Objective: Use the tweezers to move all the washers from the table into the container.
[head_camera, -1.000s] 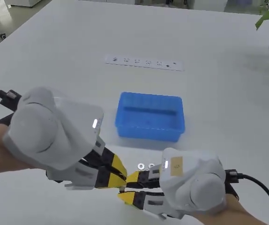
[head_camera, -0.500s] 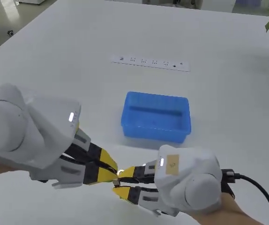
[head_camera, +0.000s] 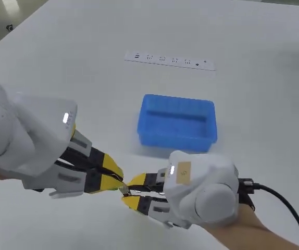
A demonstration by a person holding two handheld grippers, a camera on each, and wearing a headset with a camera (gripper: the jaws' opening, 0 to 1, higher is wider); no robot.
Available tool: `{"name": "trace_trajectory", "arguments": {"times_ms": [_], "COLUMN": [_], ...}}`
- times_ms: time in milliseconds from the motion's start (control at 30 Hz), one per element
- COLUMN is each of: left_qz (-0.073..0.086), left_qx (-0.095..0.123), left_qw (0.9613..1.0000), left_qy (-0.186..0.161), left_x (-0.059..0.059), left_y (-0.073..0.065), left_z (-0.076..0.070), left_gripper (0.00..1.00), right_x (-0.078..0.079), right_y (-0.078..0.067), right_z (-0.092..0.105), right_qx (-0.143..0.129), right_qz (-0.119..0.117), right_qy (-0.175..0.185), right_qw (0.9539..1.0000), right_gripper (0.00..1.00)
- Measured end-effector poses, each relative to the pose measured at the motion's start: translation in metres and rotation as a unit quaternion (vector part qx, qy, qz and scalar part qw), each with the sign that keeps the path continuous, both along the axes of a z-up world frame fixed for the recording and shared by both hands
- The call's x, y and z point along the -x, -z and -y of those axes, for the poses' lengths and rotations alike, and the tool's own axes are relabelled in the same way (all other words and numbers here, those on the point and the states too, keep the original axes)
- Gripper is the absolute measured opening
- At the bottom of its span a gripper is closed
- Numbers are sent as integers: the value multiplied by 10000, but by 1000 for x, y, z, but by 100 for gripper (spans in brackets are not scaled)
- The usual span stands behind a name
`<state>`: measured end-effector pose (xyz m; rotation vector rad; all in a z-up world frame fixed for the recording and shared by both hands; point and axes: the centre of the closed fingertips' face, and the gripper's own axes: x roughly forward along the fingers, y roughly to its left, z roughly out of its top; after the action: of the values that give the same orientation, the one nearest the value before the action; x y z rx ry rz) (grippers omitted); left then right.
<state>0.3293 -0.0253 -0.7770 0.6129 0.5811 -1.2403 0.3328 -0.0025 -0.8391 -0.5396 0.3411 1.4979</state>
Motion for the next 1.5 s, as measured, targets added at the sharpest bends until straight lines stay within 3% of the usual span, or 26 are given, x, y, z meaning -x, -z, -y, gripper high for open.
{"name": "trace_trajectory", "arguments": {"times_ms": [167,333,533,1000,1500], "left_qz": [67,32,-69,-132,-336], "left_qx": [26,37,11,-22,3], "left_qw": [10000,10000,9999,9999,9994], "left_qy": [64,79,128,104,86], "left_x": [-11,-19,-19,-24,-28], "left_y": [1,5,10,19,18], "left_z": [5,6,6,4,6], "left_gripper": [6,6,6,6,6], "right_x": [-13,-21,-20,-22,-23], "right_y": [1,5,10,18,19], "right_z": [5,7,6,4,5], "right_qx": [20,32,59,110,109], "right_qz": [-4,-50,-168,-262,-333], "right_qy": [171,260,276,291,284], "right_qw": [9999,9996,9995,9992,9990], "right_gripper": [11,11,12,12,12]}}
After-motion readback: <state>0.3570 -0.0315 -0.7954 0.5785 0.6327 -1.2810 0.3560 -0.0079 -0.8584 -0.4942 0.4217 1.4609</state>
